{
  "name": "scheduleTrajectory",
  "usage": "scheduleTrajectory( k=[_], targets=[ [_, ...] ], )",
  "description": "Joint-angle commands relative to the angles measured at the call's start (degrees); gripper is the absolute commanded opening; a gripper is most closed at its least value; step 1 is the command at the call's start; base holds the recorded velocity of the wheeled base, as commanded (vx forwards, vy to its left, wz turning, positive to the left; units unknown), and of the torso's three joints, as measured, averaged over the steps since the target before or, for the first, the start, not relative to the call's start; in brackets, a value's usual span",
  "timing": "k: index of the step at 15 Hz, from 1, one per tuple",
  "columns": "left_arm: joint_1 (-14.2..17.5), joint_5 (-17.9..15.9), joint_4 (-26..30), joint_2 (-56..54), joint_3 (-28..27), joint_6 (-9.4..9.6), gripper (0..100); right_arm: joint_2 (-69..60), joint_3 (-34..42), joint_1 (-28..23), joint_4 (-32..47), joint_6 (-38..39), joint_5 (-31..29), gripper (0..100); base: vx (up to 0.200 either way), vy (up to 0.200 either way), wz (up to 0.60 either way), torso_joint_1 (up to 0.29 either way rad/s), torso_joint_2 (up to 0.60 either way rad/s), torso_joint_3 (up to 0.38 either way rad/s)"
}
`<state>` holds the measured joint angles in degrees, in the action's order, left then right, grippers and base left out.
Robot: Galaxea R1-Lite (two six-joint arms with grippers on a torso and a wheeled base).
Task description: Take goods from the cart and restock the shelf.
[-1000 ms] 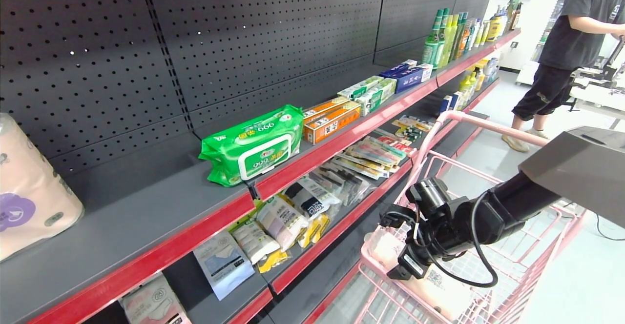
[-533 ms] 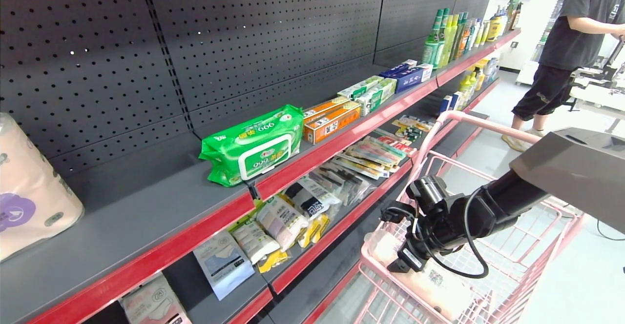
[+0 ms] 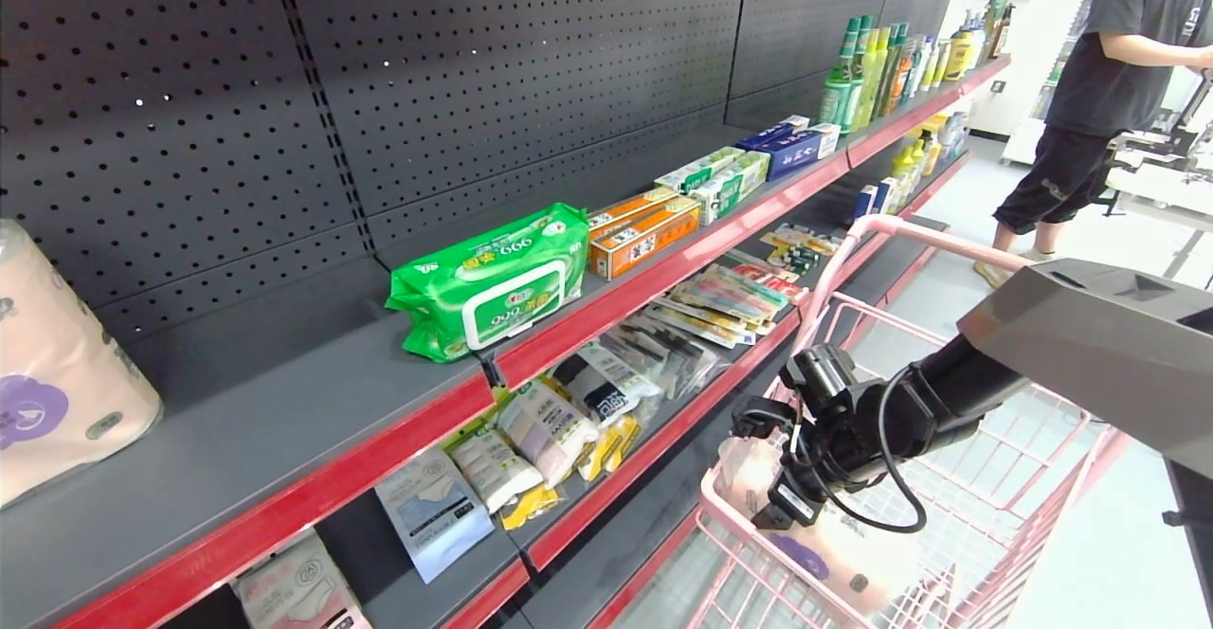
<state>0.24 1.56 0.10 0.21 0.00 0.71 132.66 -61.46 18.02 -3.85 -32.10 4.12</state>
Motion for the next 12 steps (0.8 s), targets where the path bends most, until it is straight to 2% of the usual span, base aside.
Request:
scheduleTrajectory(
  k=[1, 4, 12],
  targets=[
    [0.02, 0.02, -0.01, 0.06, 0.0, 0.0, 100, 1.38, -0.85, 0.0, 0.16, -0.77, -0.69, 100, 0.0, 0.0, 0.0, 0.0, 0.0, 0.0],
    [0.02, 0.02, -0.01, 0.06, 0.0, 0.0, 100, 3.4, -3.75, -0.09, 0.25, -1.56, -1.13, 100, 0.0, 0.0, 0.0, 0.0, 0.0, 0.0],
    [0.02, -0.07, -0.01, 0.06, 0.0, 0.08, 100, 5.24, -3.4, -0.09, 0.25, -1.3, -1.31, 100, 0.0, 0.0, 0.0, 0.0, 0.0, 0.0]
  ],
)
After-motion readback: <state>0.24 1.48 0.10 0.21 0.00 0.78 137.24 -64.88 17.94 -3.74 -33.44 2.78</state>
